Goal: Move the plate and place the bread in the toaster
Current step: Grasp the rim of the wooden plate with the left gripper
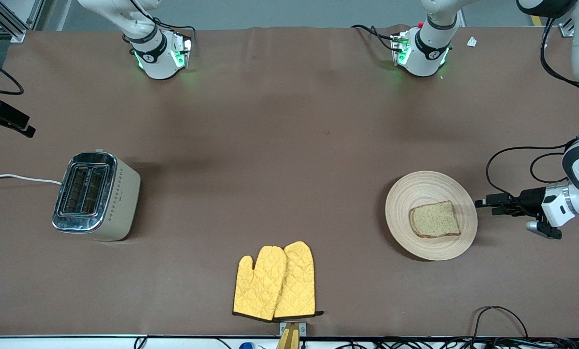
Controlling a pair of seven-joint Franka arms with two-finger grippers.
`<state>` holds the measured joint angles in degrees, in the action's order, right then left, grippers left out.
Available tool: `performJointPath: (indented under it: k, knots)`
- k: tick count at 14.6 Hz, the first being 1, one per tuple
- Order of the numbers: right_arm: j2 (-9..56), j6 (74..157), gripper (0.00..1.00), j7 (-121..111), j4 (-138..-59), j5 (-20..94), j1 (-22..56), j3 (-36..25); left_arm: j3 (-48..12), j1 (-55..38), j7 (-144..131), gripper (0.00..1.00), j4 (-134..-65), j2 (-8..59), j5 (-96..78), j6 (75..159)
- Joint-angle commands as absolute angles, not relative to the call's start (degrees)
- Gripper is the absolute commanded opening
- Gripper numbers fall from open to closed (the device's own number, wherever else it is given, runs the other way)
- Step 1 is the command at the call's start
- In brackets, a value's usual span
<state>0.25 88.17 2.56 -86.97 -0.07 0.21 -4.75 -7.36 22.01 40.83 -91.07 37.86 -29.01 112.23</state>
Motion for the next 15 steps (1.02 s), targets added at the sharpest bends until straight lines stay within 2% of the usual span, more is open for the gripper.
performJointPath:
  k: [1,2,7,11,15]
  knots:
    - [-0.44,88.07,1.0,2.46,-87.63,0.44,0.0,-4.57,-7.65,24.42,45.25,1.0,-86.76,42.08,-31.73,111.97]
    - [-0.44,88.07,1.0,2.29,-87.54,0.53,0.09,-4.57,-7.65,24.96,47.09,0.98,-85.79,43.4,-31.9,111.97]
    - [-0.53,87.1,1.0,0.7,-87.63,0.7,0.09,-4.66,-7.65,26.37,49.22,0.69,-85.52,46.66,-37.88,111.71]
    - [-0.44,87.1,1.0,0.7,-87.63,0.79,0.27,-4.57,-7.73,26.89,49.04,0.55,-85.69,47.63,-41.73,110.75]
    - [-0.44,87.1,1.0,0.62,-87.71,0.97,-0.87,-4.31,-7.73,26.98,49.04,0.34,-85.61,48.87,-44.2,108.81]
